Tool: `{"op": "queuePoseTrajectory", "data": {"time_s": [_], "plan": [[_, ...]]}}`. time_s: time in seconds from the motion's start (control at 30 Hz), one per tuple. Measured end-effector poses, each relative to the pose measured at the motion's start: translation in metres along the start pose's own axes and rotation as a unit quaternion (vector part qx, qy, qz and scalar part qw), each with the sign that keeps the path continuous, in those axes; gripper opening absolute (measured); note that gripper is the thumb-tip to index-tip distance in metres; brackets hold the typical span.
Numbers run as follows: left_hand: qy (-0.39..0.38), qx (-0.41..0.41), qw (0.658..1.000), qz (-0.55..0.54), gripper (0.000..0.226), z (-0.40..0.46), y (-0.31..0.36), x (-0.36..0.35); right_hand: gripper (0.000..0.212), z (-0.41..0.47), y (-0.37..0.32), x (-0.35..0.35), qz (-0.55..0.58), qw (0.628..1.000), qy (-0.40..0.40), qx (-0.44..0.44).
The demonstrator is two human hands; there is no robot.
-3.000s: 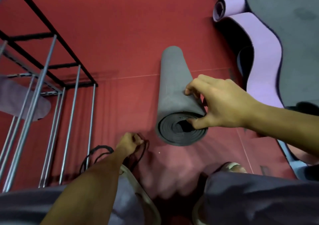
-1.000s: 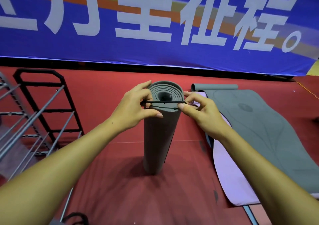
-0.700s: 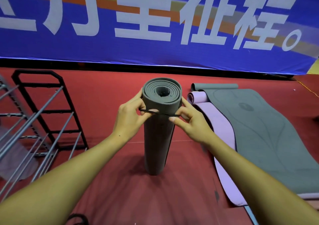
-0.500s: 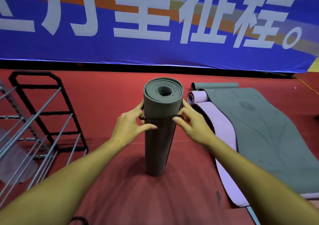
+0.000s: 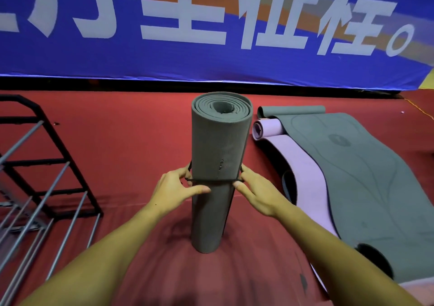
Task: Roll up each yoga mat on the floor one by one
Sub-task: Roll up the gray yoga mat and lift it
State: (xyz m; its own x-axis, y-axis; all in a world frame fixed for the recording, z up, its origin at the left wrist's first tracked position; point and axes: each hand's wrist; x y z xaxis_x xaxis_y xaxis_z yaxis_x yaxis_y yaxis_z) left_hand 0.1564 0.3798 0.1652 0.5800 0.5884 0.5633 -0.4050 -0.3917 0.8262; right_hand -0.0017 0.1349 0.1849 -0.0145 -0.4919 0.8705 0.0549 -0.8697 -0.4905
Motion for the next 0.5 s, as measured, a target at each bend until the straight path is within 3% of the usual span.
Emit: {"op": "queuePoseTrajectory", "data": {"time_s": [0.1, 0.27, 0.4, 0.5], "plan": [[-0.026, 0.035, 0.999, -0.030, 0.078, -0.005, -0.024, -0.017, 0.017, -0.004, 0.013, -0.026, 0.041, 0.998, -0.038, -0.027], [0.009, 0.020, 0.994, -0.107, 0.075, 0.006, -0.033, -0.024, 0.005, 0.004, 0.012, -0.036, 0.168, 0.984, -0.001, -0.055], [0.011, 0.008, 0.989, -0.147, 0.081, 0.010, -0.033, -0.018, 0.019, 0.004, 0.008, -0.031, 0.243, 0.967, 0.018, -0.079], [-0.024, 0.014, 0.984, -0.178, 0.100, 0.010, -0.033, -0.020, 0.048, 0.005, 0.009, -0.039, 0.307, 0.945, 0.047, -0.101]]}}
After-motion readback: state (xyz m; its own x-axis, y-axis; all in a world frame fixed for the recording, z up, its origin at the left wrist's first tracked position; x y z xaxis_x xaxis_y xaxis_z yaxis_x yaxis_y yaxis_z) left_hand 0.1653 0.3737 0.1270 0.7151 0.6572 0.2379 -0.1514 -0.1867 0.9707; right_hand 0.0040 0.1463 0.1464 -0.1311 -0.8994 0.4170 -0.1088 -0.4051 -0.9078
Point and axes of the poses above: each hand's wrist, its own z-axis towards the middle knuckle, its own x-axis out of the back of the hand, y = z × x, and after that the axes turned 11 degrees about -y, right-handed
